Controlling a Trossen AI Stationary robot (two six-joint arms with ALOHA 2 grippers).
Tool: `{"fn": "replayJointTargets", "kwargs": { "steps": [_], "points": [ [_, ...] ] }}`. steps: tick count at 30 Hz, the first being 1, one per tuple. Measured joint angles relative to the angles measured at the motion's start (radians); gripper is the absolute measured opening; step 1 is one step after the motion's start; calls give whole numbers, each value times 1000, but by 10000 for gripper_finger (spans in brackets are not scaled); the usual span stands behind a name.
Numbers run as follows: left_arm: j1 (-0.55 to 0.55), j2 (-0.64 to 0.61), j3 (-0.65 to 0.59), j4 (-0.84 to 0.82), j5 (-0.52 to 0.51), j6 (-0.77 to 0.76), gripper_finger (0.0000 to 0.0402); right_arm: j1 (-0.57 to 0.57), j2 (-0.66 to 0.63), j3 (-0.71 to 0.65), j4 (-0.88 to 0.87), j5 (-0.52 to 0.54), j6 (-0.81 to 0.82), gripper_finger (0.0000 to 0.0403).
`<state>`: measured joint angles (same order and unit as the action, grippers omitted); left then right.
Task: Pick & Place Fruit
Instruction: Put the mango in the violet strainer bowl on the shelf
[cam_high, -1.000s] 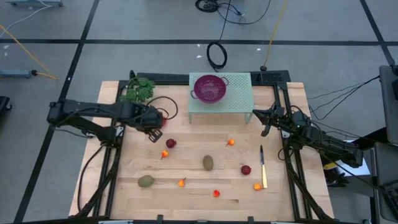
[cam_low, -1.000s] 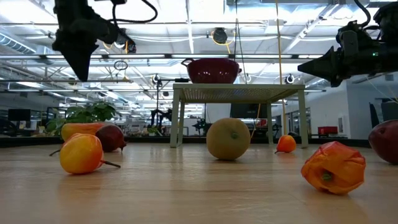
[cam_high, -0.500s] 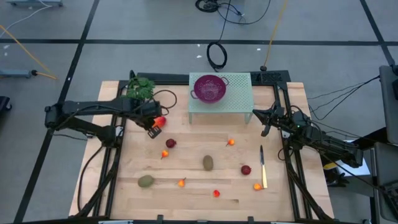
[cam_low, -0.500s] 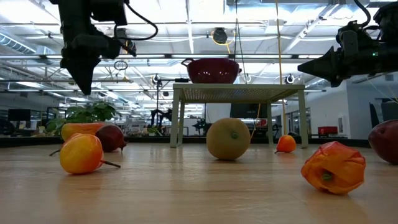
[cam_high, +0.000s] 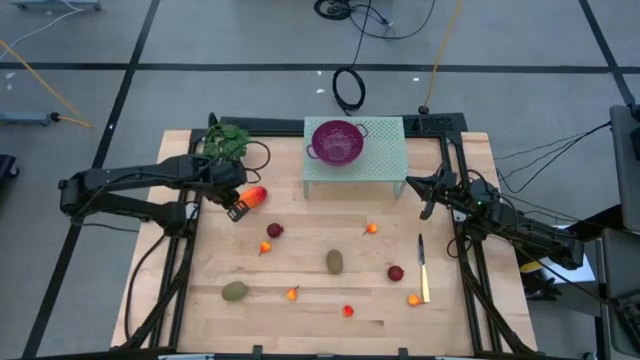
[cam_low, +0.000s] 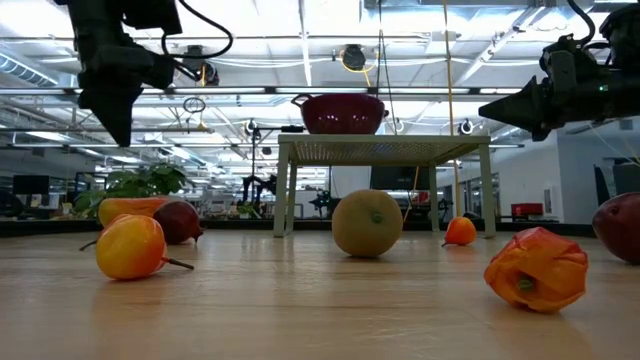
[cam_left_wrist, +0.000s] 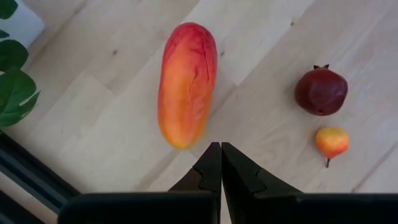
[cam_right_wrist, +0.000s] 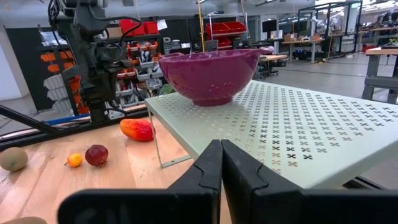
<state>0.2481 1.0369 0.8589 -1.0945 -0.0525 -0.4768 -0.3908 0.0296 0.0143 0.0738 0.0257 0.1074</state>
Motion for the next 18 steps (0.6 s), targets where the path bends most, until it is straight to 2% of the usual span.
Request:
{"fn": "replayJointTargets", "kwargs": {
  "steps": [10,14,18],
  "points": [
    [0,3,0,0,-2,-26,10,0,0,0,0,0,0,0],
    [0,3,0,0,-39,-53,11,0,0,0,0,0,0,0],
    [0,3,0,0,-53,-54,27,0,0,0,0,0,0,0]
  ]
}}
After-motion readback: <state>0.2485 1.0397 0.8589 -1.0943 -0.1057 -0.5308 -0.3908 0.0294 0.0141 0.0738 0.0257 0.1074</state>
